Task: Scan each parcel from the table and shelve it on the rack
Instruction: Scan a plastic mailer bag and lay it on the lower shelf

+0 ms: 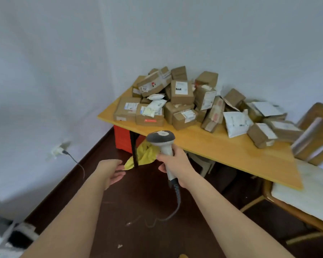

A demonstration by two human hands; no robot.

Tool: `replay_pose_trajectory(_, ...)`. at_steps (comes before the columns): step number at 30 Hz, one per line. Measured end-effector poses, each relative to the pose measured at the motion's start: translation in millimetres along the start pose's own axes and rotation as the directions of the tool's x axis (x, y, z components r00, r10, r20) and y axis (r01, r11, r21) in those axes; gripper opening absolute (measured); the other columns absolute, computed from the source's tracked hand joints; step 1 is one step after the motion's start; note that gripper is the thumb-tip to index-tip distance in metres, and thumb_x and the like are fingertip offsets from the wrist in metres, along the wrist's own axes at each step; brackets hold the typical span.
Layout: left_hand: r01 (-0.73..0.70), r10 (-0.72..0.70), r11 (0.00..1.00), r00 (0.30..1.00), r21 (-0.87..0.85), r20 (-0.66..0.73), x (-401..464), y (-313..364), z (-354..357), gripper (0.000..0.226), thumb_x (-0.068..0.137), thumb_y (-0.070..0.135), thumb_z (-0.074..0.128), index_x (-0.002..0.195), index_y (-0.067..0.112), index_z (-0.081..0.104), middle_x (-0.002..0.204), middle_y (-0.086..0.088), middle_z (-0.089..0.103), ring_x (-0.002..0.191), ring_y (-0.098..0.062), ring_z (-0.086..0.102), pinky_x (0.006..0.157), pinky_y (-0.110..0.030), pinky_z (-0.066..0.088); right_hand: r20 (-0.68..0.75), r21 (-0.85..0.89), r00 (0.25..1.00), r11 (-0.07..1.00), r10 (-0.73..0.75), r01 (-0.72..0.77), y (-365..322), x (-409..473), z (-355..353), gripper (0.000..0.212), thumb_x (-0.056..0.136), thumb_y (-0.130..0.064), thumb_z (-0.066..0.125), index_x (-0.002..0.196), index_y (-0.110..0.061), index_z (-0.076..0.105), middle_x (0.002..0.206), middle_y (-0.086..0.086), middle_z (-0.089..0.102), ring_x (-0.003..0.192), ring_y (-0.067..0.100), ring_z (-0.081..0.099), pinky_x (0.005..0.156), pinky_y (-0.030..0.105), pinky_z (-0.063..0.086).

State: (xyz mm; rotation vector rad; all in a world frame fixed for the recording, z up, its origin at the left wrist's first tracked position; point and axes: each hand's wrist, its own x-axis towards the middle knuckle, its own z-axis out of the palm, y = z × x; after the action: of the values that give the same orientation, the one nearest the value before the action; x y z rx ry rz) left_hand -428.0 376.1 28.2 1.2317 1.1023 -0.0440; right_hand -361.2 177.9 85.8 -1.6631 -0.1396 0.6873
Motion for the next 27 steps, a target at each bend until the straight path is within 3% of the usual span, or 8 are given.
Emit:
replay_pose_trajectory(4,-0.004,0.004,1.0,0.999,0.009,0.039,23,42,112,0.029,0.098,0.011,0.051,0.126,0.002,0.055,0.101,-0.012,0.064,0.076,-0.023,0.061,0.075,-0.034,0.052,-0.129,0.039,0.991,0.999,0.028,-0.023,-21,43,-103,0.024,0.093,-0.007,0.06,0.112,-0.02,0.053,0.092,0.006,0.052,0.057,0.015,0.052,0.066,0.031,0.052)
replay_pose_trajectory(8,-0.011,-0.005,0.996,0.983,0.084,0.185,40,71,217,0.027,0.099,0.016,0.053,0.124,0.004,0.056,0.095,-0.01,0.063,0.078,-0.024,0.062,0.072,-0.032,0.054,-0.299,0.099,0.952,0.994,0.067,-0.039,-35,79,-193,0.026,0.091,-0.004,0.061,0.106,-0.024,0.055,0.094,0.009,0.054,0.066,0.022,0.053,0.061,0.029,0.052)
replay_pose_trajectory(11,-0.01,-0.032,0.986,0.968,0.166,0.248,55,86,284,0.026,0.102,0.016,0.046,0.124,0.005,0.055,0.097,-0.009,0.061,0.079,-0.022,0.06,0.071,-0.03,0.052,-0.403,0.152,0.909,0.987,0.107,-0.049,-36,103,-247,0.024,0.09,-0.004,0.06,0.107,-0.02,0.054,0.092,0.009,0.053,0.061,0.022,0.049,0.059,0.03,0.051)
replay_pose_trajectory(16,-0.026,-0.062,0.959,0.953,0.282,0.297,97,99,393,0.023,0.1,0.013,0.049,0.121,0.004,0.055,0.095,-0.009,0.063,0.076,-0.023,0.063,0.063,-0.029,0.053,-0.472,0.161,0.868,0.983,0.157,-0.091,-43,146,-328,0.014,0.088,-0.005,0.059,0.096,-0.015,0.053,0.079,0.008,0.046,0.048,0.018,0.044,0.046,0.024,0.044)
replay_pose_trajectory(20,-0.009,-0.114,0.938,0.936,0.346,0.332,135,99,478,0.027,0.102,0.014,0.043,0.127,0.004,0.047,0.1,-0.007,0.059,0.077,-0.022,0.063,0.06,-0.028,0.052,-0.502,0.158,0.849,0.983,0.166,-0.099,-55,182,-385,0.014,0.088,-0.007,0.062,0.098,-0.014,0.055,0.079,0.009,0.05,0.049,0.017,0.047,0.059,0.031,0.053)
replay_pose_trajectory(22,0.011,-0.14,0.934,0.931,0.356,0.338,154,98,518,0.032,0.102,0.013,0.042,0.132,0.005,0.043,0.114,-0.008,0.055,0.074,-0.021,0.061,0.06,-0.028,0.051,-0.496,0.158,0.849,0.981,0.18,-0.116,-58,198,-409,0.014,0.088,-0.007,0.063,0.099,-0.013,0.056,0.078,0.009,0.051,0.049,0.016,0.048,0.059,0.031,0.054)
replay_pose_trajectory(25,0.045,-0.175,0.933,0.924,0.358,0.34,173,96,569,0.028,0.099,0.012,0.047,0.127,0.006,0.046,0.121,-0.006,0.046,0.088,-0.022,0.061,0.071,-0.031,0.054,-0.486,0.158,0.851,0.977,0.202,-0.142,-53,214,-443,0.022,0.087,-0.008,0.064,0.108,-0.009,0.058,0.078,0.013,0.054,0.049,0.016,0.049,0.065,0.035,0.054)
replay_pose_trajectory(27,0.078,-0.188,0.943,0.927,0.324,0.324,188,93,597,0.029,0.094,0.007,0.053,0.123,0.002,0.05,0.118,-0.005,0.053,0.093,-0.022,0.064,0.067,-0.031,0.057,-0.491,0.168,0.844,0.974,0.216,-0.152,-47,224,-461,0.025,0.086,-0.009,0.064,0.11,-0.009,0.057,0.082,0.016,0.057,0.054,0.018,0.05,0.067,0.038,0.053)
